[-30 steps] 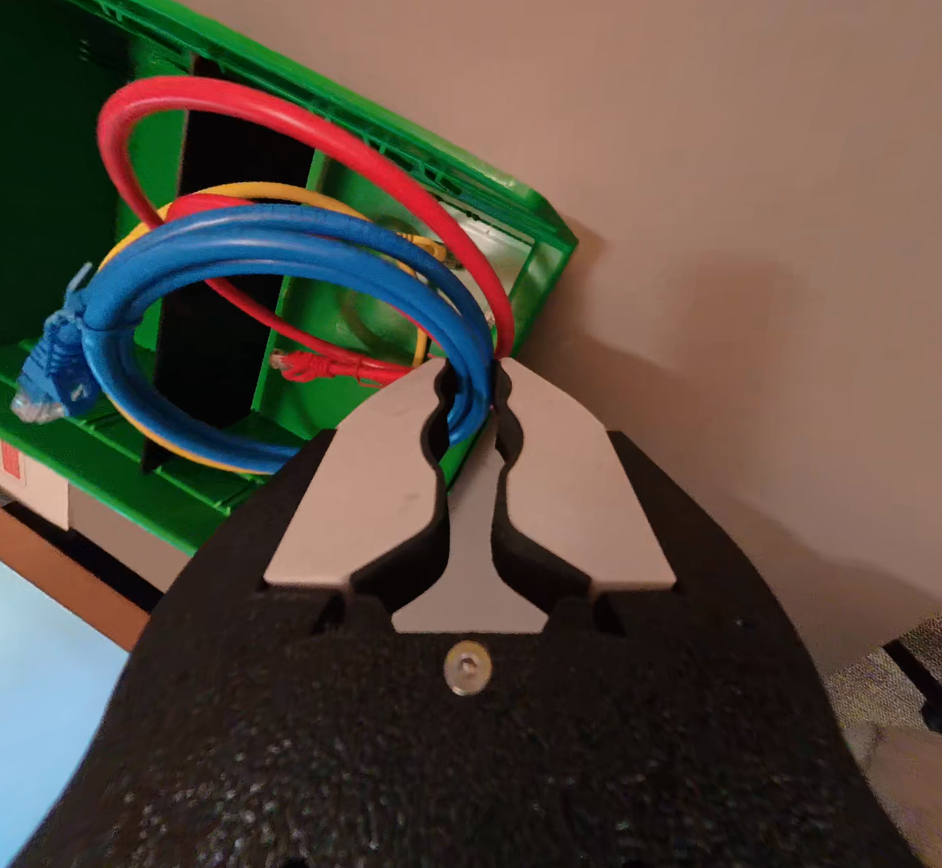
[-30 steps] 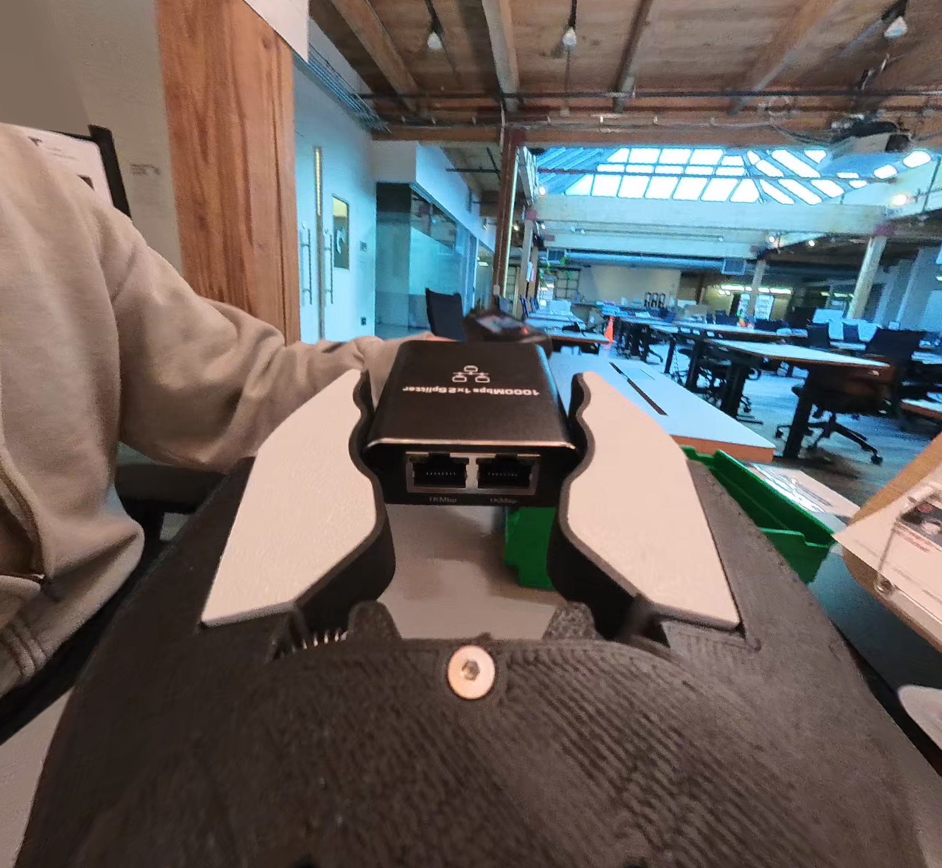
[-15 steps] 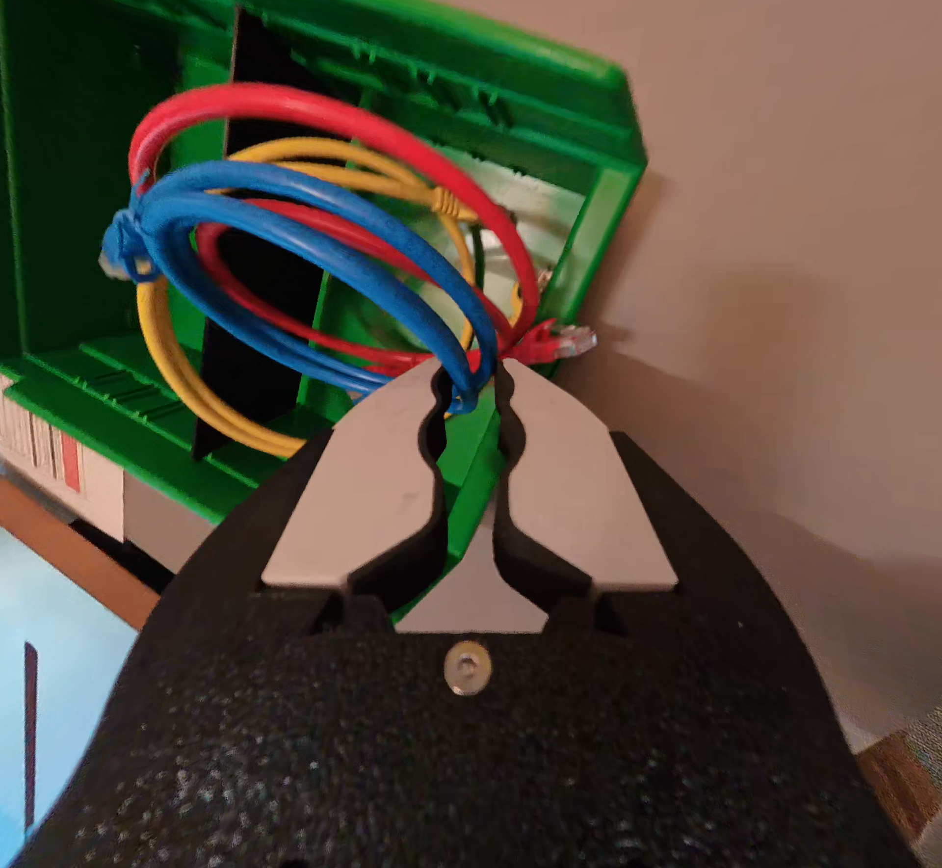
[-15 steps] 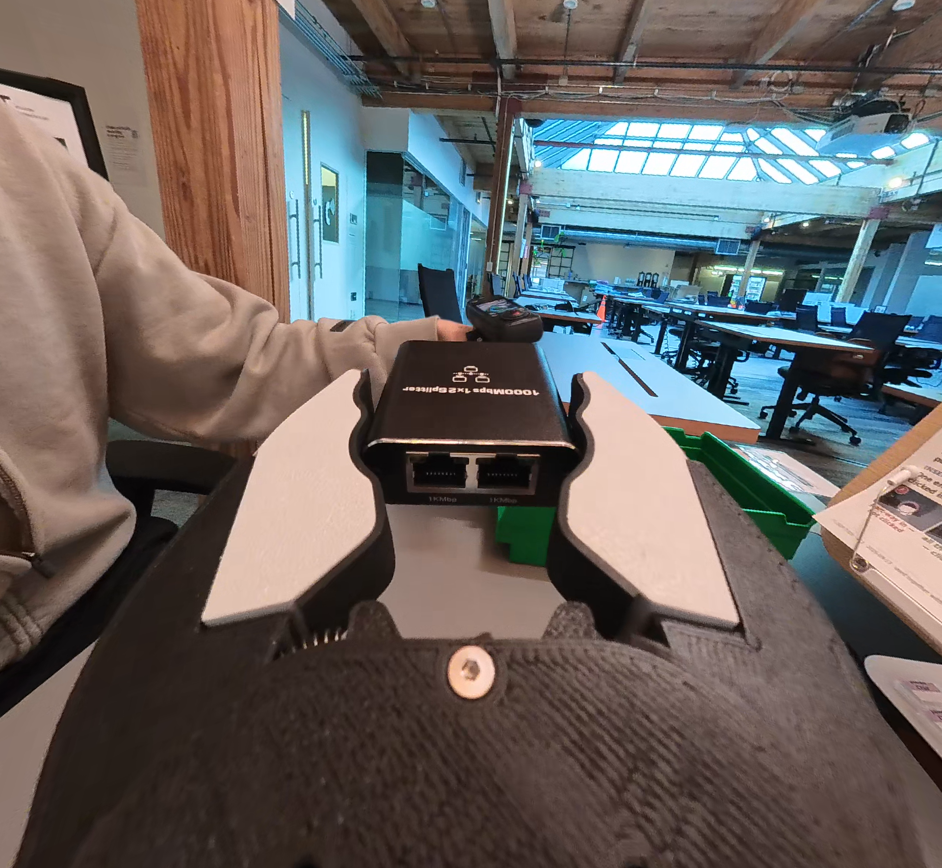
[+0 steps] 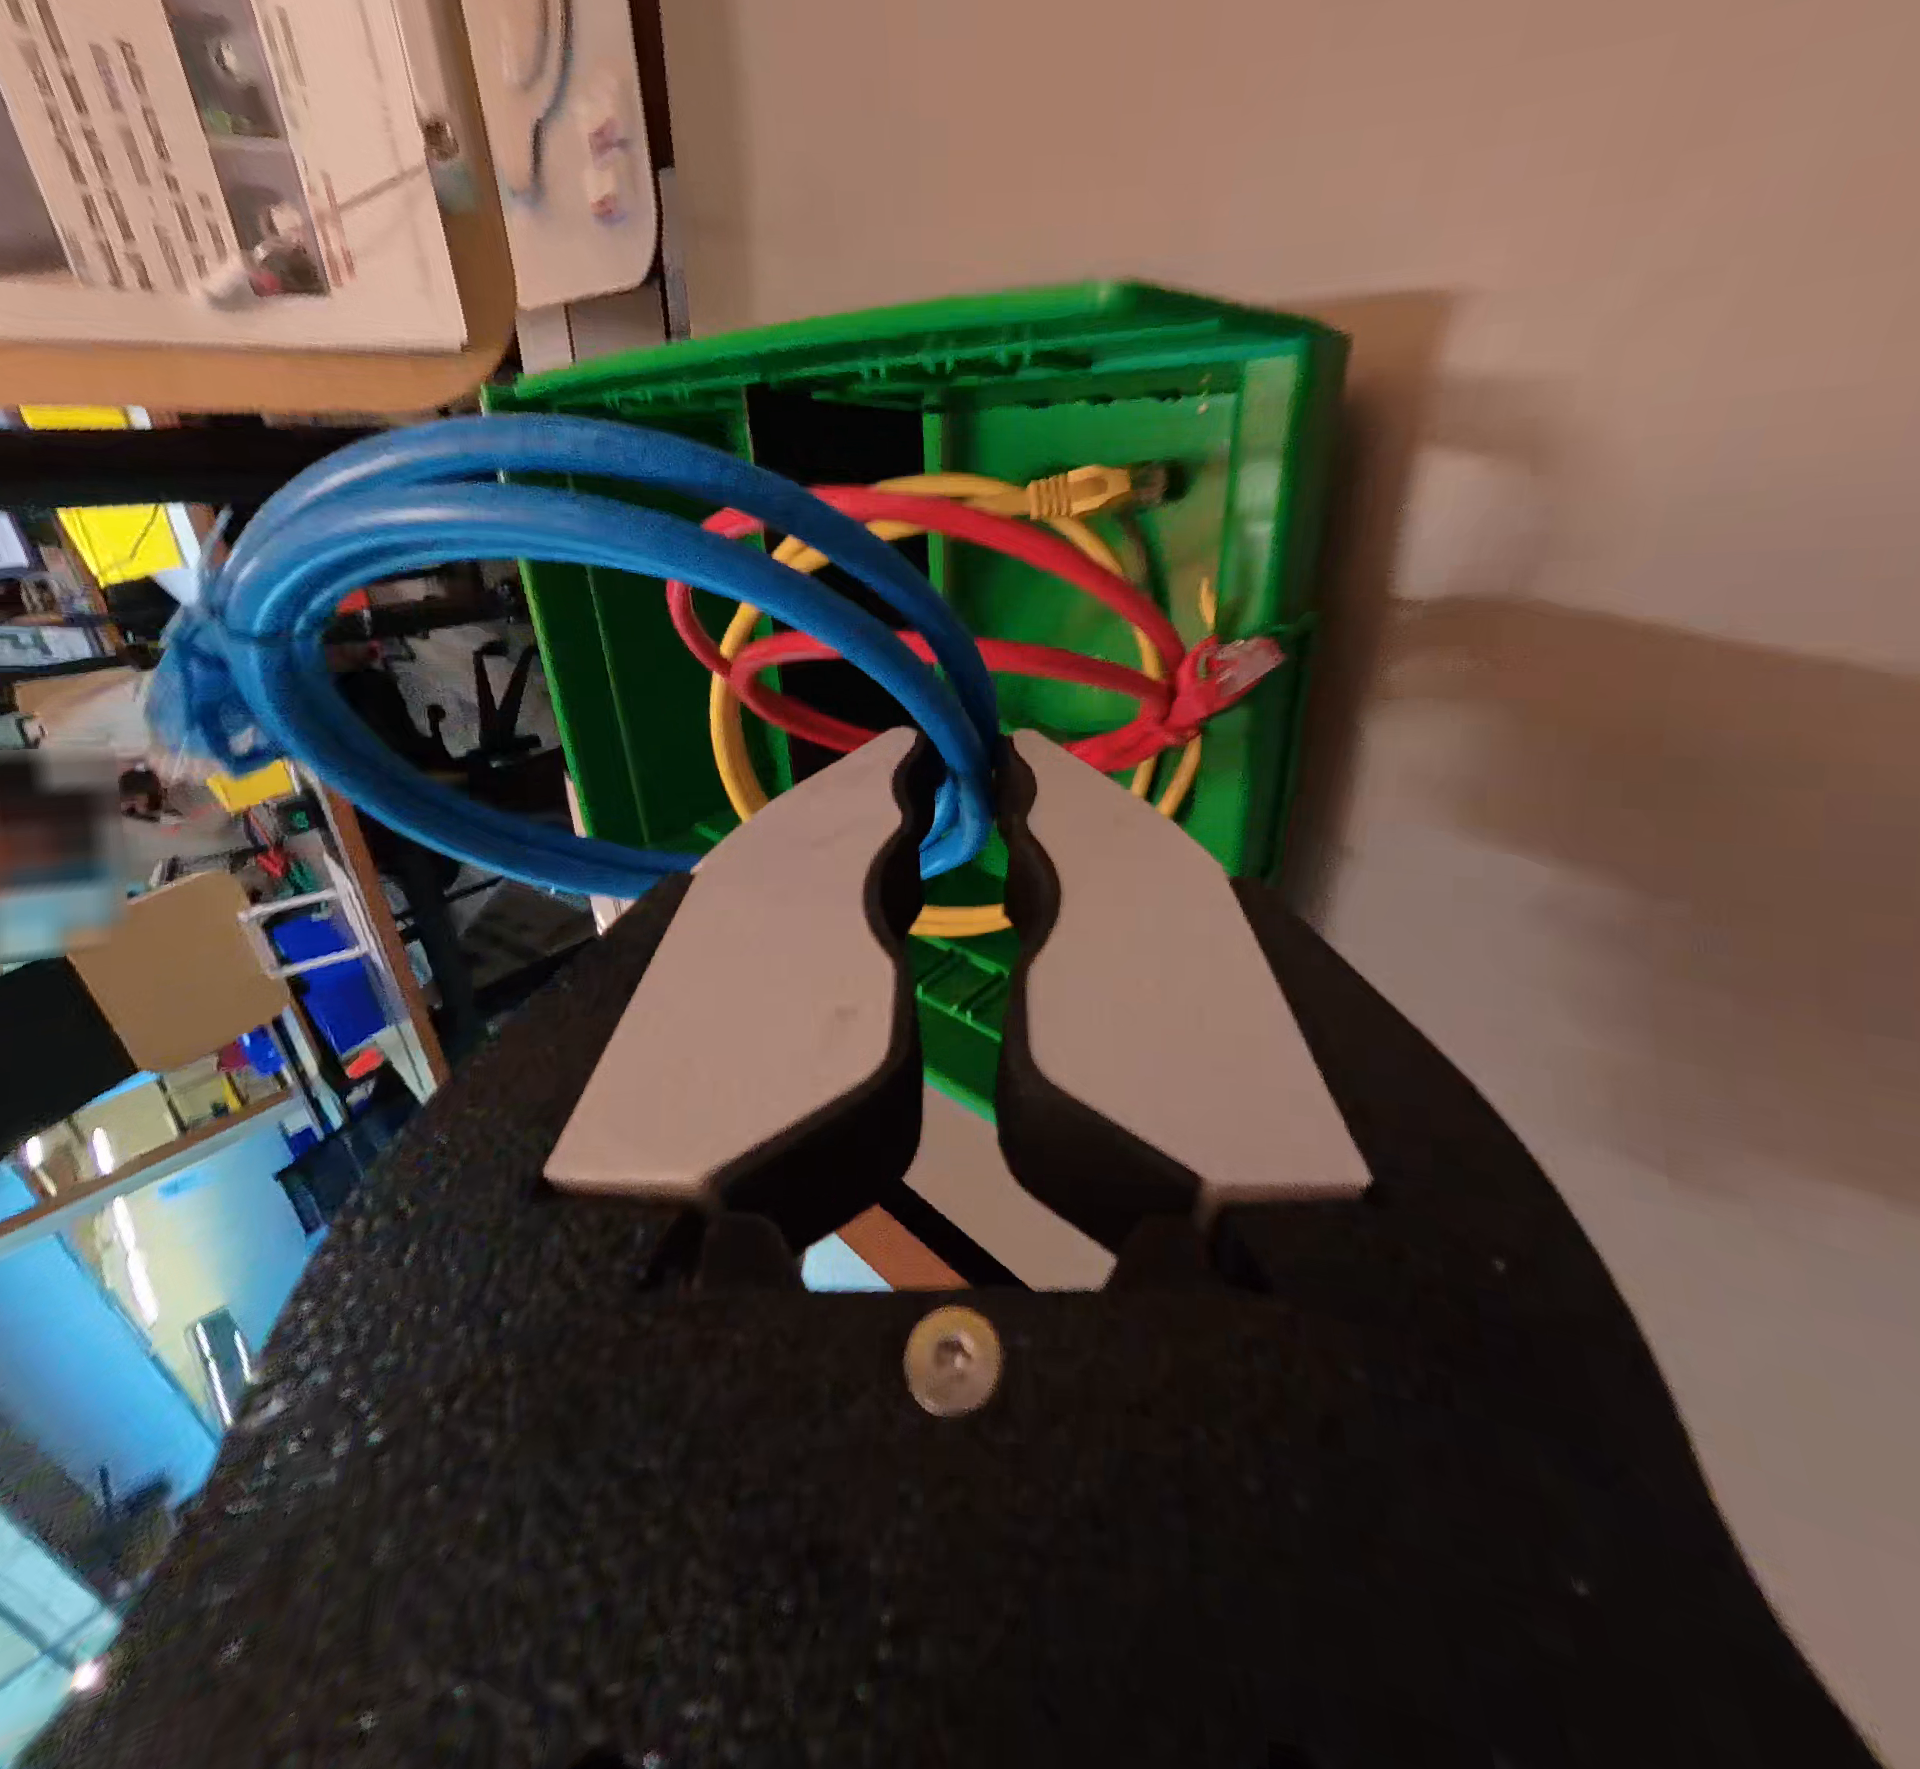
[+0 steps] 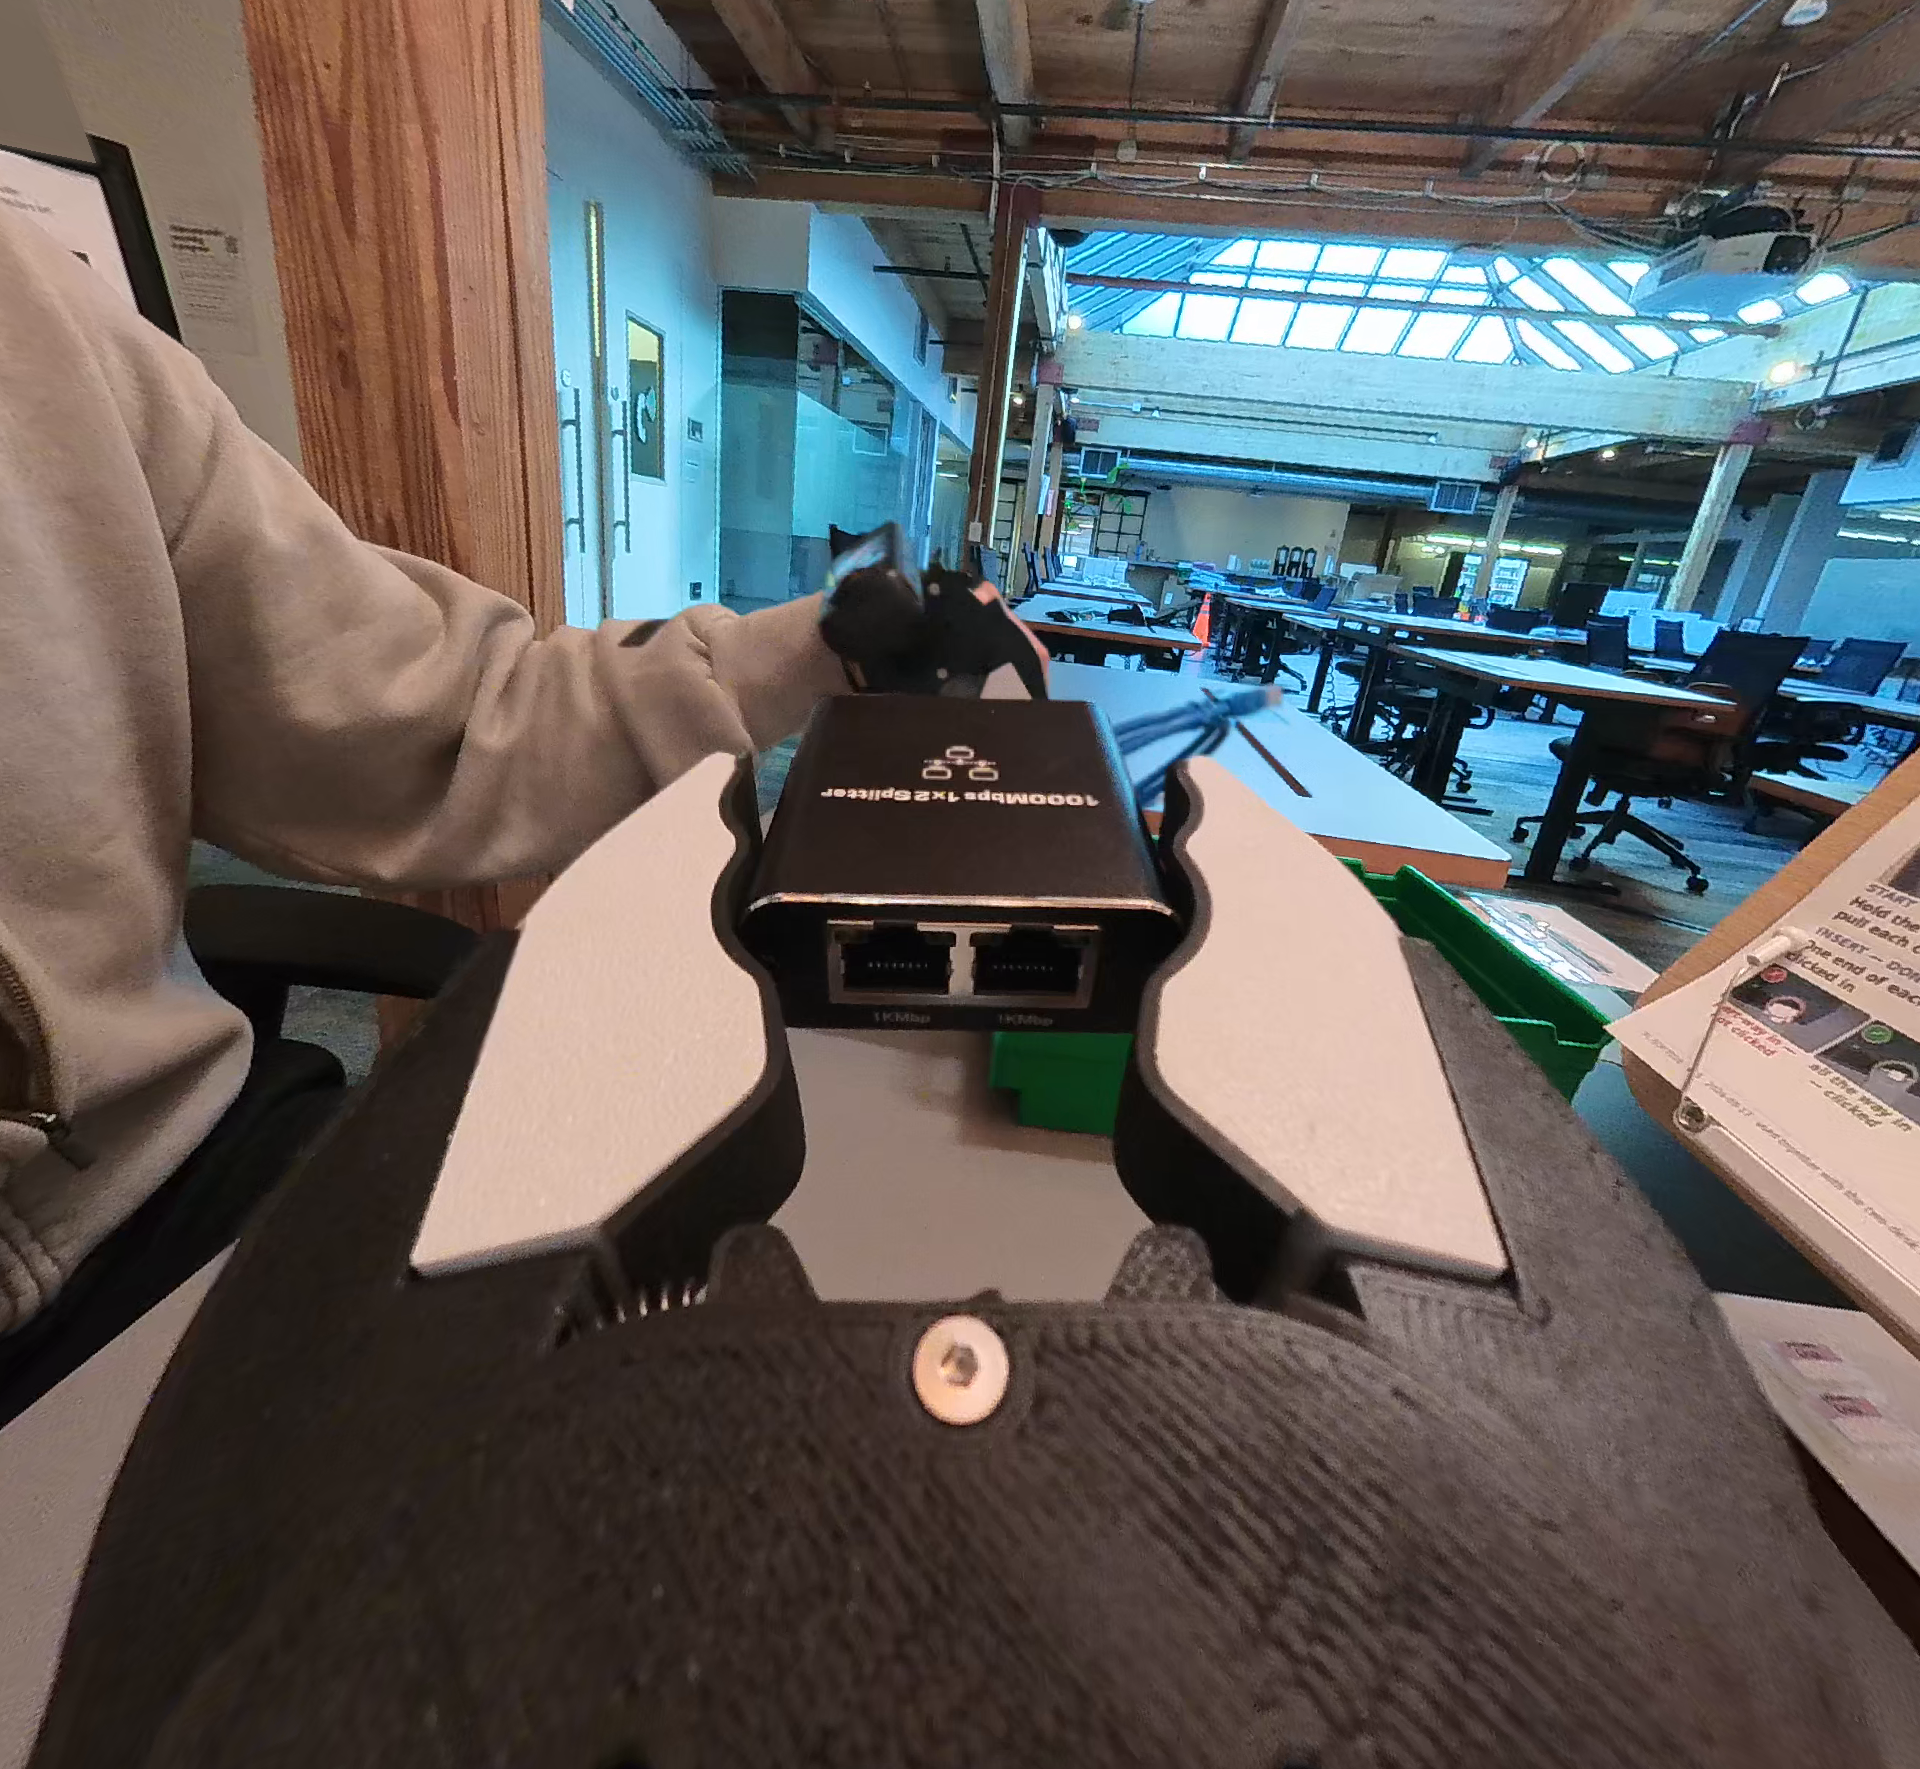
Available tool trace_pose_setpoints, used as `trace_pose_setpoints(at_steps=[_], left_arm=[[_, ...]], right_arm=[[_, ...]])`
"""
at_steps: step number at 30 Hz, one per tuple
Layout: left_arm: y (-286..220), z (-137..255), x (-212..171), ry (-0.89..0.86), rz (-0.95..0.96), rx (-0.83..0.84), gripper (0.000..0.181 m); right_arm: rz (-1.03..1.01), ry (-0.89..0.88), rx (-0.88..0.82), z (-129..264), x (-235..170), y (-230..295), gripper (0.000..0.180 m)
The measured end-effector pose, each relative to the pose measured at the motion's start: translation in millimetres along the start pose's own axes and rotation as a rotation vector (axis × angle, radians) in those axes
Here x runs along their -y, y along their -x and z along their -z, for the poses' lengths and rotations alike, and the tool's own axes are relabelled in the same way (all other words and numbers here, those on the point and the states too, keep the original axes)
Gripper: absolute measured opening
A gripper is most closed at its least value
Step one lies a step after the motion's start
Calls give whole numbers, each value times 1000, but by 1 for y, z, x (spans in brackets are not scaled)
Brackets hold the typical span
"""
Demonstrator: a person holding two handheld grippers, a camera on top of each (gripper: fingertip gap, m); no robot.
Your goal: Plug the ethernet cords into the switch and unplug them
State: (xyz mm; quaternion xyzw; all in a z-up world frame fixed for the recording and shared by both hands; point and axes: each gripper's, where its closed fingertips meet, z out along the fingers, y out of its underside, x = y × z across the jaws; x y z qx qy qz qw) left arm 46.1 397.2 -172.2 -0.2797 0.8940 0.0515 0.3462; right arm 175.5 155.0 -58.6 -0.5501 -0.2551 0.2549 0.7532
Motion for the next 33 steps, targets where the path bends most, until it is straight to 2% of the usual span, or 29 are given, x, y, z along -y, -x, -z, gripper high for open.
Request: trace_pose_setpoints(at_steps=[3,7,10,14,16,18,21,24,27,30,33], left_arm=[[-7,16,30,-70,-55,-28,10],[-55,26,93,-194,-202,-192,10],[-104,13,126,-208,-350,-318,11],[-142,-13,135,-150,-427,-415,13],[-154,-18,136,-170,-343,-497,15],[-157,-18,137,-204,-181,-569,16],[-141,-10,149,-301,170,-612,22],[-121,-4,181,-390,609,-638,34],[-122,-22,204,-317,974,-683,35],[-144,-47,217,-194,1056,-713,41],[-151,-64,223,-106,1058,-652,45]], right_arm=[[15,-2,-16,5,4,-1,75],[34,-22,-41,15,12,-2,75],[40,-33,-59,21,15,-4,75],[50,-37,-62,24,18,-3,75],[52,-36,-61,23,19,-2,75],[54,-35,-53,21,18,0,75],[56,-21,-44,19,16,1,75],[59,-17,-36,17,16,2,75],[60,-20,-40,16,16,2,75],[64,-15,-41,15,16,2,75],[78,-3,-51,16,15,2,75]])
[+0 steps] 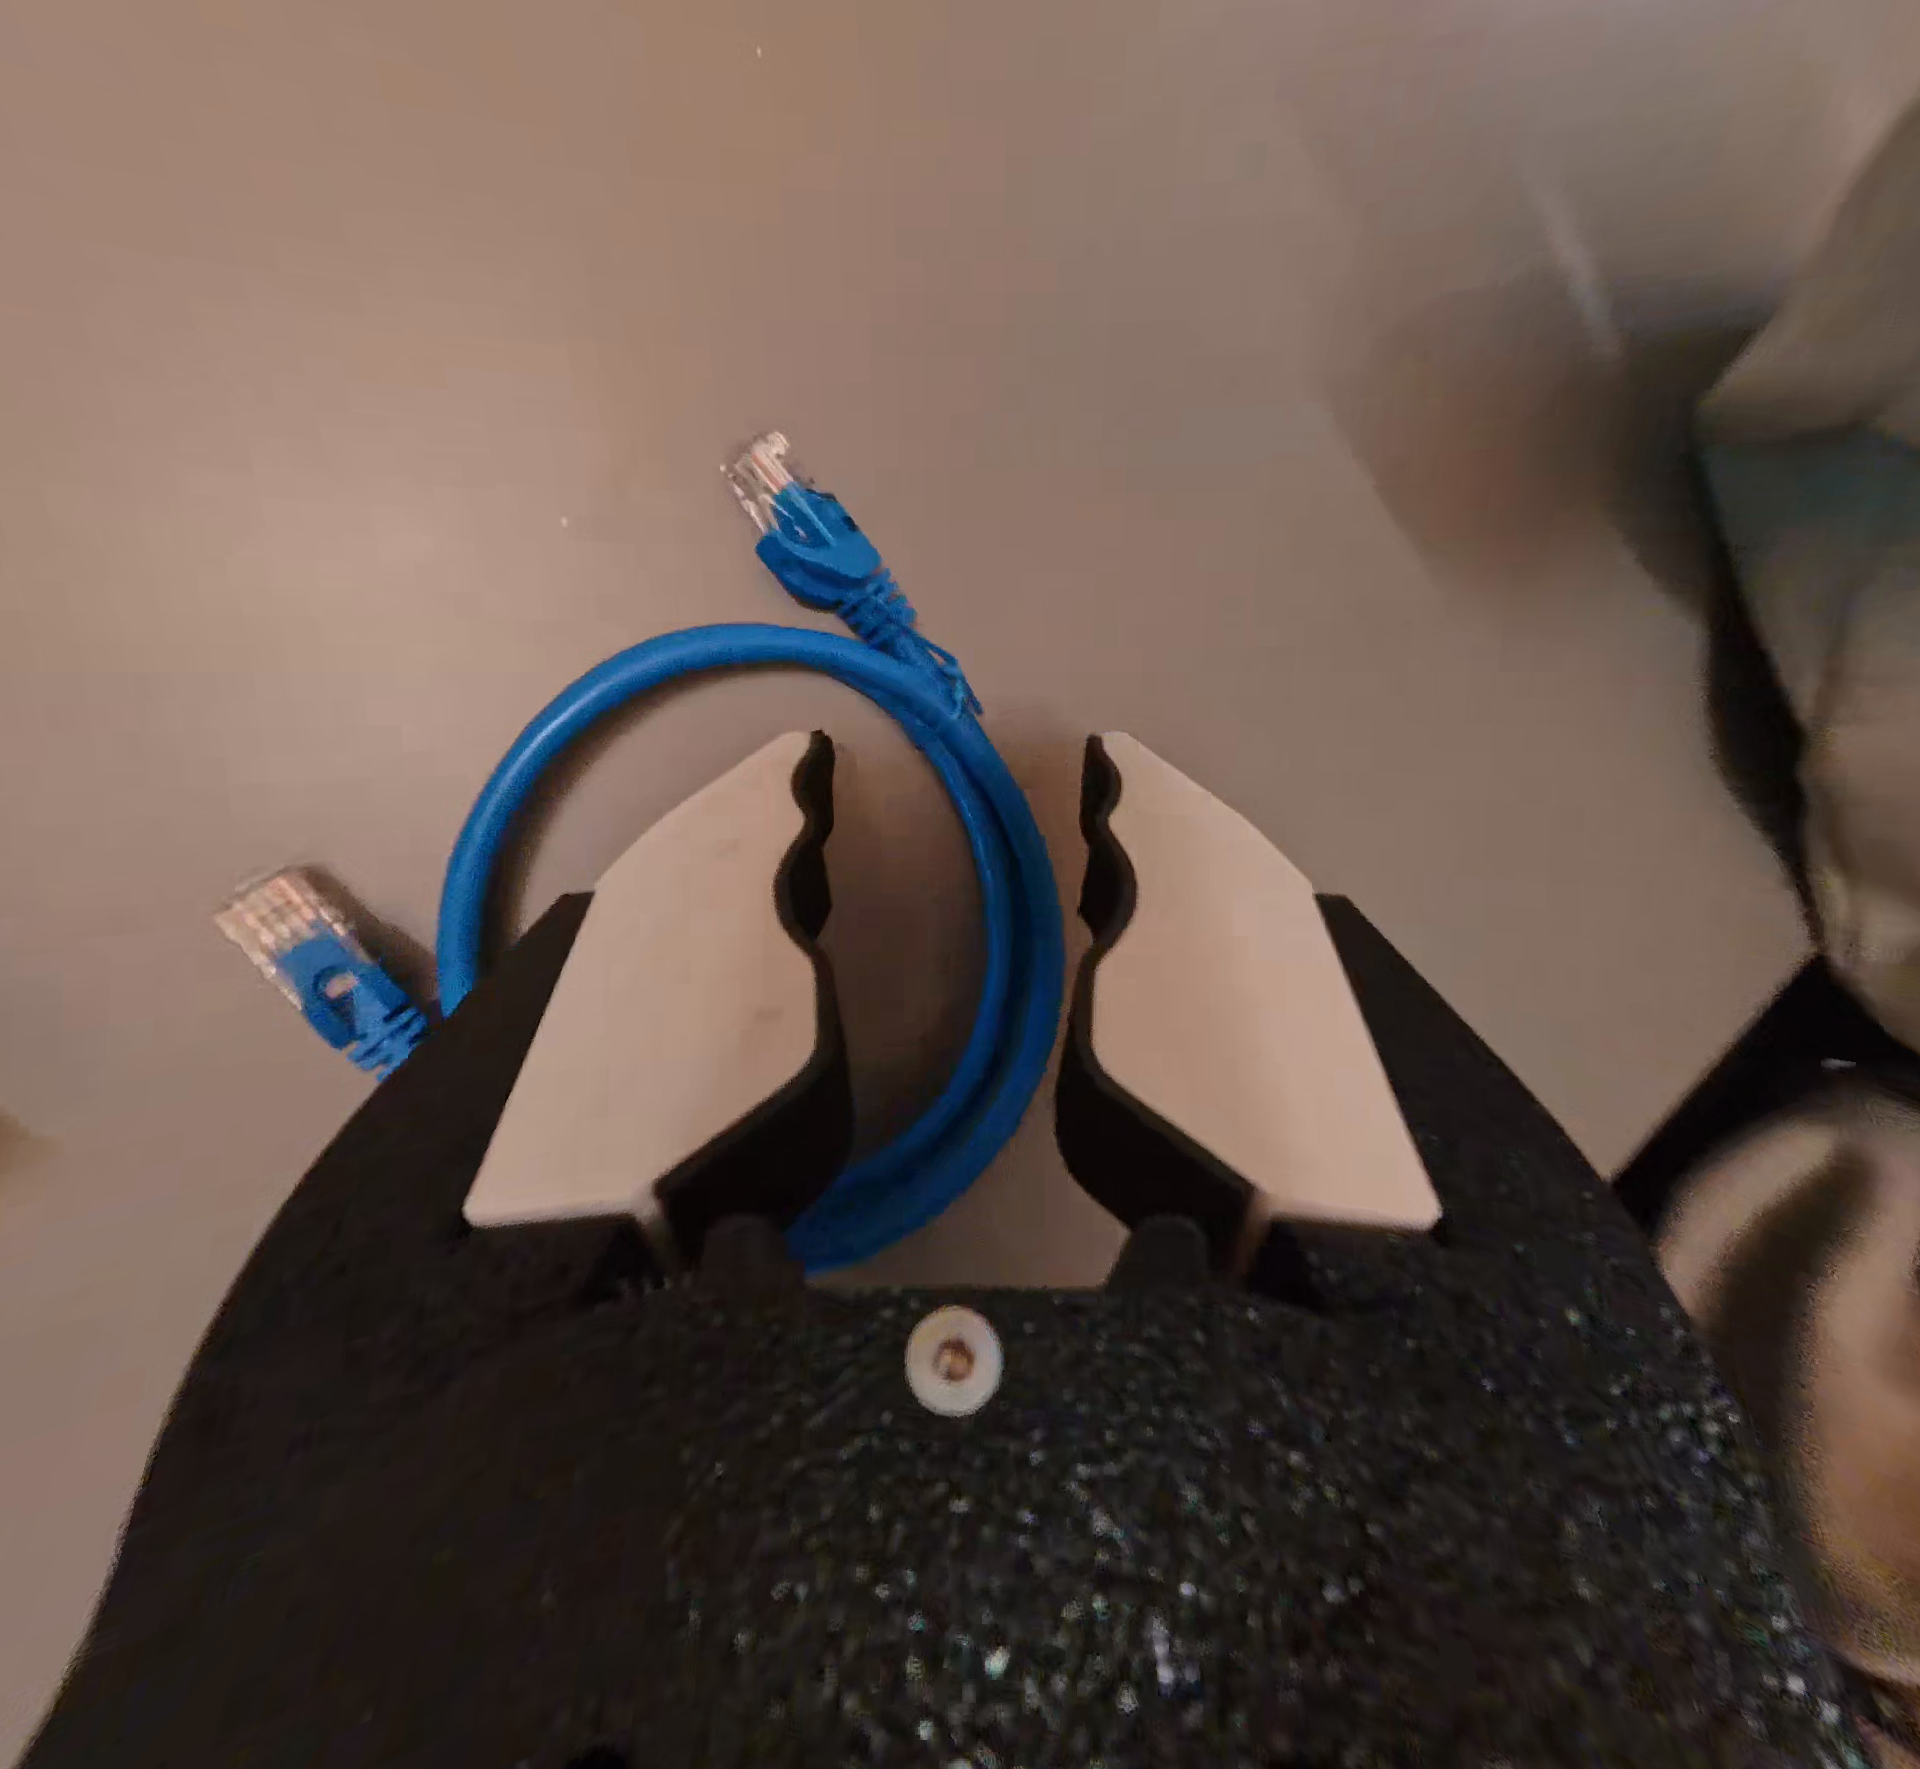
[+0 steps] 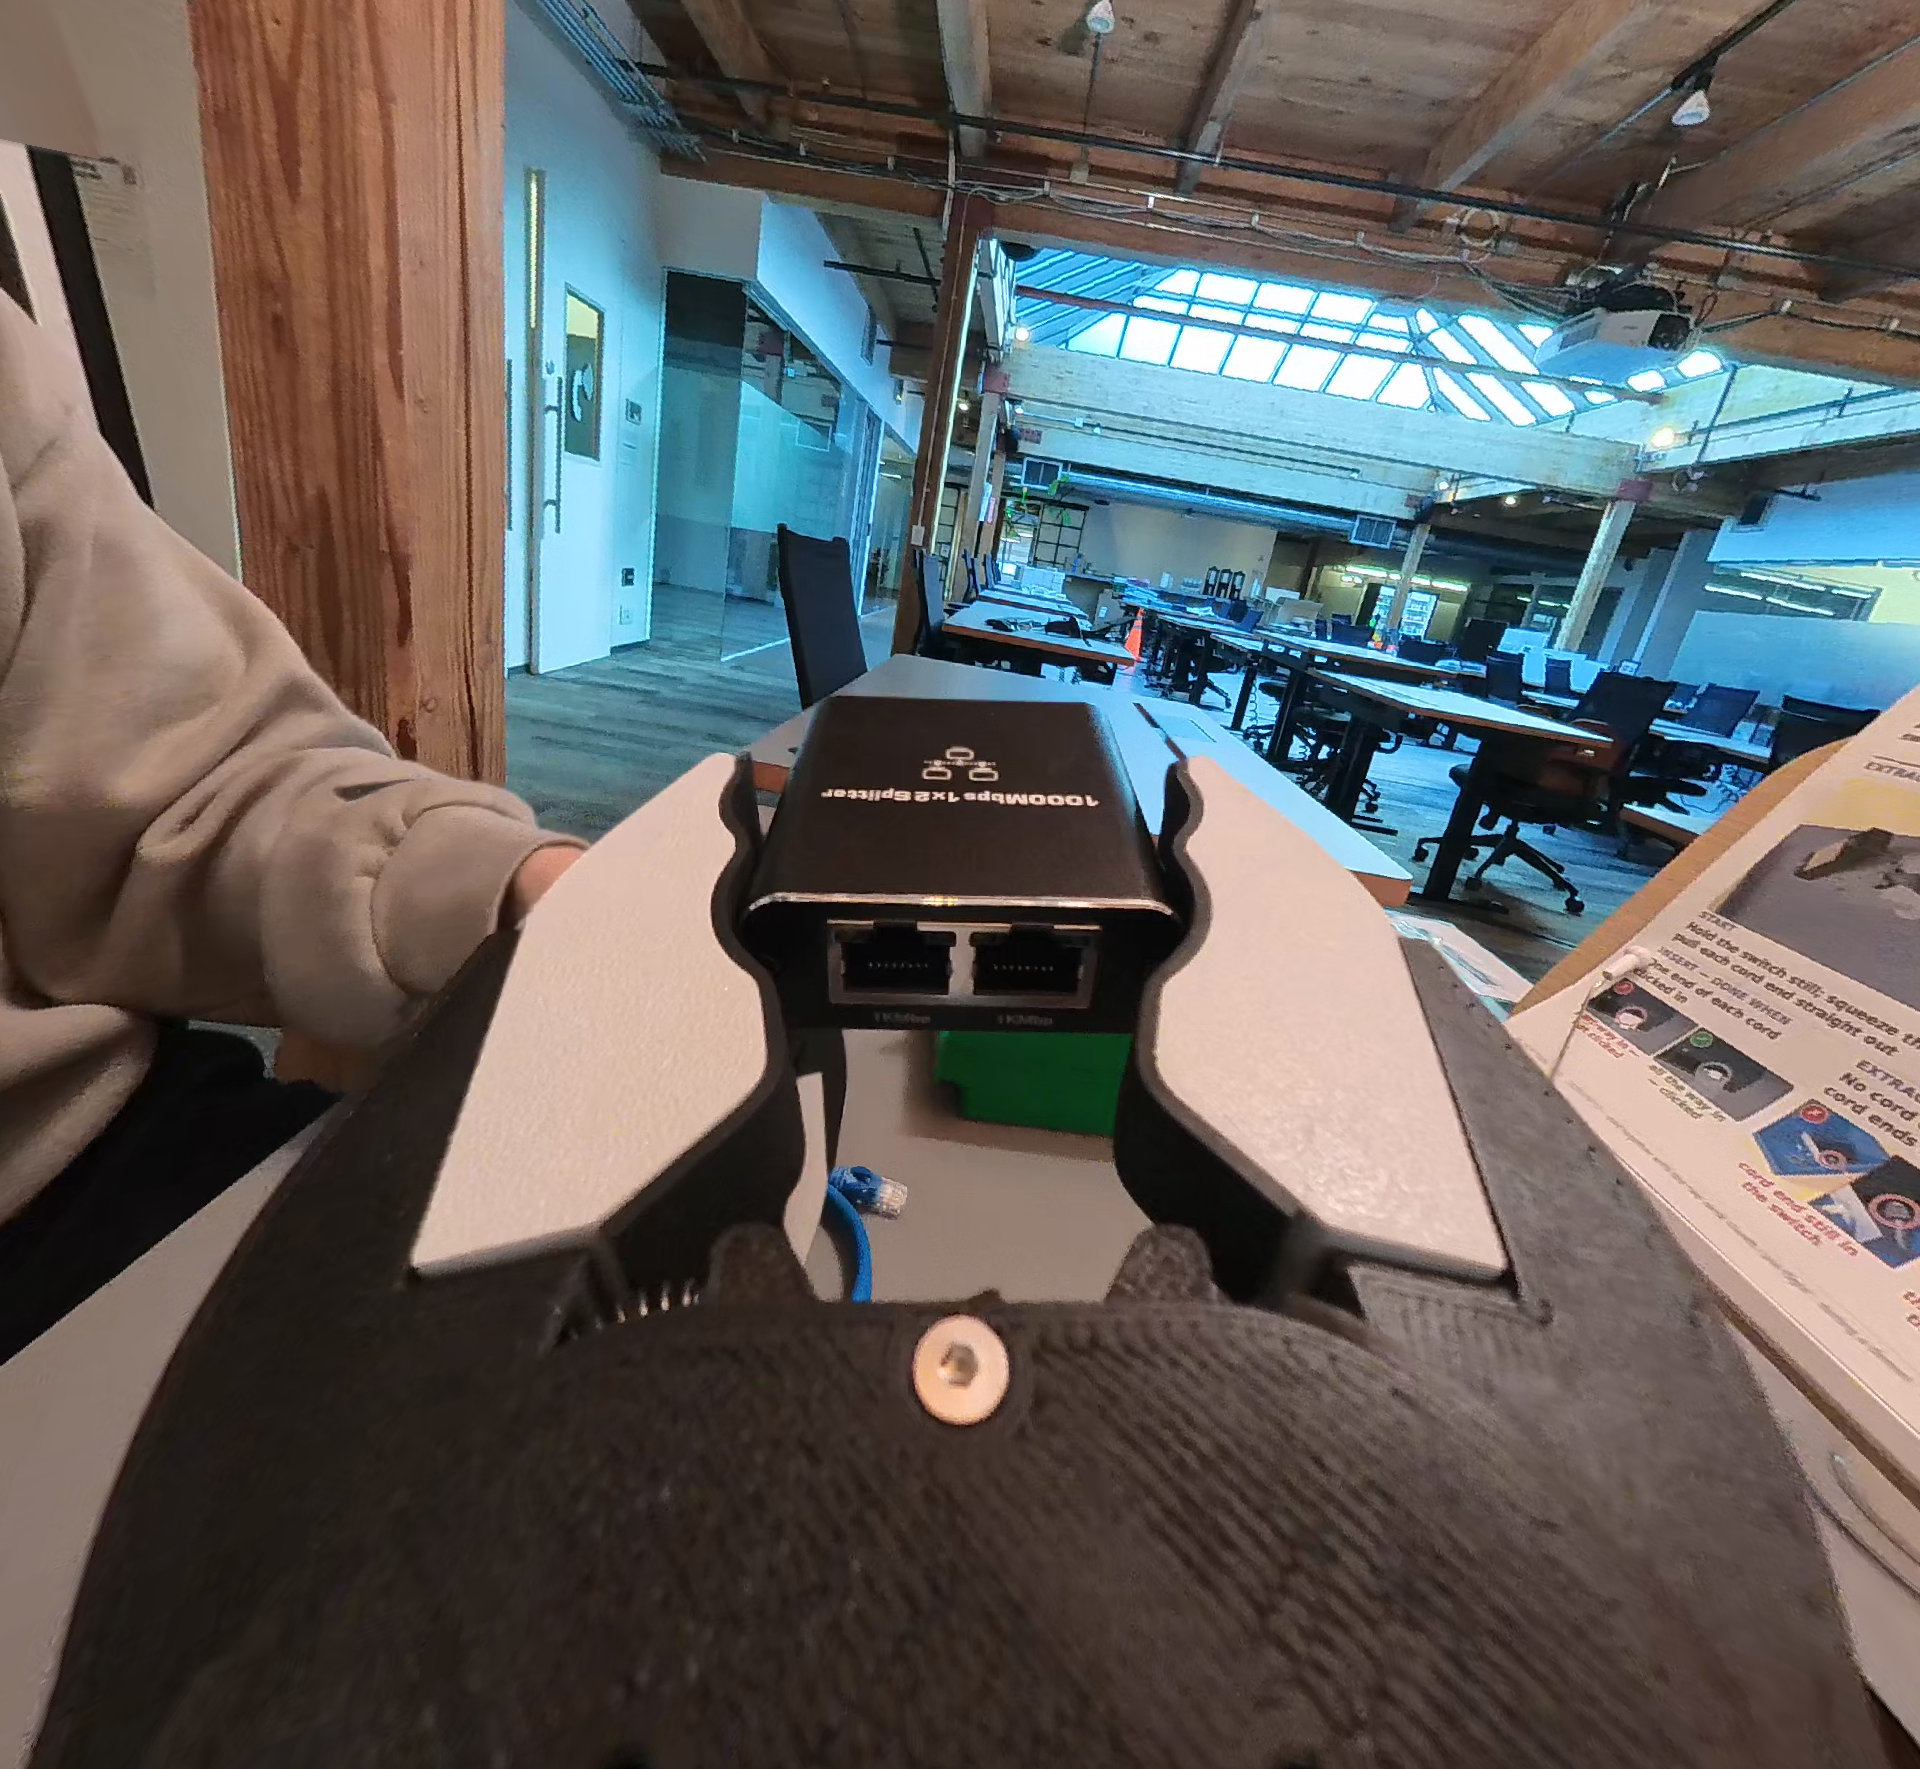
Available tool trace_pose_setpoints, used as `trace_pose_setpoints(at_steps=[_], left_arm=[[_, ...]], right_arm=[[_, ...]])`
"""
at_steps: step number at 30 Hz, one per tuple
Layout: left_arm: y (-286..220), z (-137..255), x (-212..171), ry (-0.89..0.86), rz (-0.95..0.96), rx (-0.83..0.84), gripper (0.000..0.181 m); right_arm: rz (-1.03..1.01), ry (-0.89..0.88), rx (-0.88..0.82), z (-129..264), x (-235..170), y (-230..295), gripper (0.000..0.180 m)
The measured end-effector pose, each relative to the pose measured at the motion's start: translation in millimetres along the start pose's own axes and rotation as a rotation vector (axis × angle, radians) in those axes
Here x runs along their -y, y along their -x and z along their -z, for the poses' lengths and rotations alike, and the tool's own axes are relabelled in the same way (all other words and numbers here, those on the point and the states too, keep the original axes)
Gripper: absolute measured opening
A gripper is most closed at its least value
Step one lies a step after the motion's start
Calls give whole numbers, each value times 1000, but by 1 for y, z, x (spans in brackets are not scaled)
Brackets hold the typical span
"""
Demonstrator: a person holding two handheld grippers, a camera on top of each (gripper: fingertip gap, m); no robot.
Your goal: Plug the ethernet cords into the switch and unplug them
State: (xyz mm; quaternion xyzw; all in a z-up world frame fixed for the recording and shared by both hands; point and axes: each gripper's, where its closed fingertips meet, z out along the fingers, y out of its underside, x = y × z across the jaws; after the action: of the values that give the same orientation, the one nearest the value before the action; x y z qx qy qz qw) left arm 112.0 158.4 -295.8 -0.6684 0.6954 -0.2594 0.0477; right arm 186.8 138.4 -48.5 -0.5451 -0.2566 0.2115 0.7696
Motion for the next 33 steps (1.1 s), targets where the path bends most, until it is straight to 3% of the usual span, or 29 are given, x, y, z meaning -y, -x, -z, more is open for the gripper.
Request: trace_pose_setpoints(at_steps=[4,8,11,17,27,33], left_arm=[[21,-14,6,38,-123,200,37],[21,-19,17,-18,-206,172,24],[17,-19,17,-65,-370,140,14],[22,8,24,-98,-762,407,11],[27,123,65,-249,-924,644,11],[21,192,88,-274,-1081,924,10]], right_arm=[[-11,-17,1,2,1,-1,75],[-6,-6,2,3,0,0,75],[-7,-14,12,1,1,1,75],[-14,24,25,-2,-8,2,75],[48,132,36,-19,-30,6,75],[-44,130,104,-40,-39,14,75]])
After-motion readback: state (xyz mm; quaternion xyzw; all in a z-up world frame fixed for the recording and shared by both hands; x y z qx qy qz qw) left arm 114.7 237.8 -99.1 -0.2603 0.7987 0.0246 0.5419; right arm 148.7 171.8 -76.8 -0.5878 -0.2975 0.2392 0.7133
